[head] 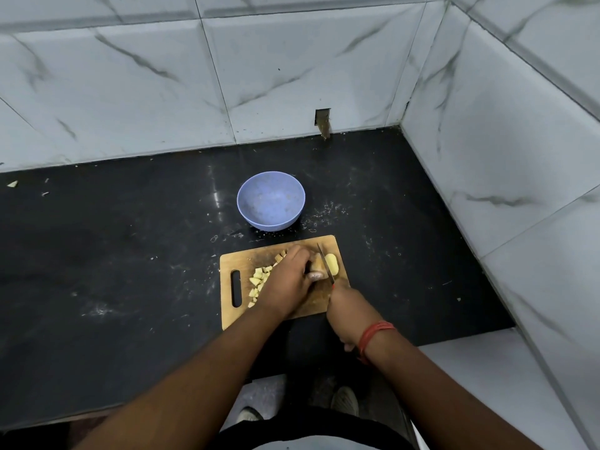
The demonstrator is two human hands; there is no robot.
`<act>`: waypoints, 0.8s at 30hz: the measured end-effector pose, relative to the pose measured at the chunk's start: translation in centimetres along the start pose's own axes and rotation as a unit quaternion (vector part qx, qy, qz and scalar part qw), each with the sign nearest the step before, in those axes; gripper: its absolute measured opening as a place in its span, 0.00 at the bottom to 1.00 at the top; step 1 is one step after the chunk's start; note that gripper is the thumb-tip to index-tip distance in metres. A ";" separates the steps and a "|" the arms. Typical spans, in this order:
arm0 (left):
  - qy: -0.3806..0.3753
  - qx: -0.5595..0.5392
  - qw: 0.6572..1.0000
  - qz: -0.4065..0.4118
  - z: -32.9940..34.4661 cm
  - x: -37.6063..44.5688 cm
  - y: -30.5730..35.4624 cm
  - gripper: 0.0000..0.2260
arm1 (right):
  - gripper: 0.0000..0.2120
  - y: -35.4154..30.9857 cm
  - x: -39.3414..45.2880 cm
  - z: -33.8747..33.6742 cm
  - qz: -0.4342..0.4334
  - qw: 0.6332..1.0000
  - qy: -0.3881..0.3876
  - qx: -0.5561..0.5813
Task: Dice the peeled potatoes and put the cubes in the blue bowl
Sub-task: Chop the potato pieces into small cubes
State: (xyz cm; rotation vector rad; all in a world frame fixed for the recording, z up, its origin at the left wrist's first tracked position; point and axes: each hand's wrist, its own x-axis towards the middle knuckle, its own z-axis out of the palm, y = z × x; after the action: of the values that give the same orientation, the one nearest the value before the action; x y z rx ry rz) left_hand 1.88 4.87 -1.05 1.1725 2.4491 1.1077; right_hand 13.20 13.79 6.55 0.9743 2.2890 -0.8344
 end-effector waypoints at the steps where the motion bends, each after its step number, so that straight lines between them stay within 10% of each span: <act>1: 0.001 0.003 1.000 -0.001 0.0 0.0 0.0 0.12 | 0.21 -0.1 0.0 0.0 0.008 1.000 -0.004 0.005; 12: 0.000 0.013 1.000 0.001 0.2 0.2 0.2 0.10 | 0.20 -0.8 -0.5 0.0 0.012 0.999 0.017 0.036; 19: 0.017 -0.002 1.000 0.001 0.3 0.4 0.7 0.07 | 0.24 -3.4 0.5 -2.5 0.286 0.931 -0.050 0.220; 24: 0.018 -0.009 1.000 -0.010 0.6 0.3 0.4 0.07 | 0.13 -4.3 -0.8 -2.9 0.184 0.962 -0.051 0.195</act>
State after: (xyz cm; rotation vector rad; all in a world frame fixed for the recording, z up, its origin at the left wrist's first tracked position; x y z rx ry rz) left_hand 2.18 5.60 -1.09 1.1311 2.4674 1.1521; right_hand 9.78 13.13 10.47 1.4356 1.8063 -1.1590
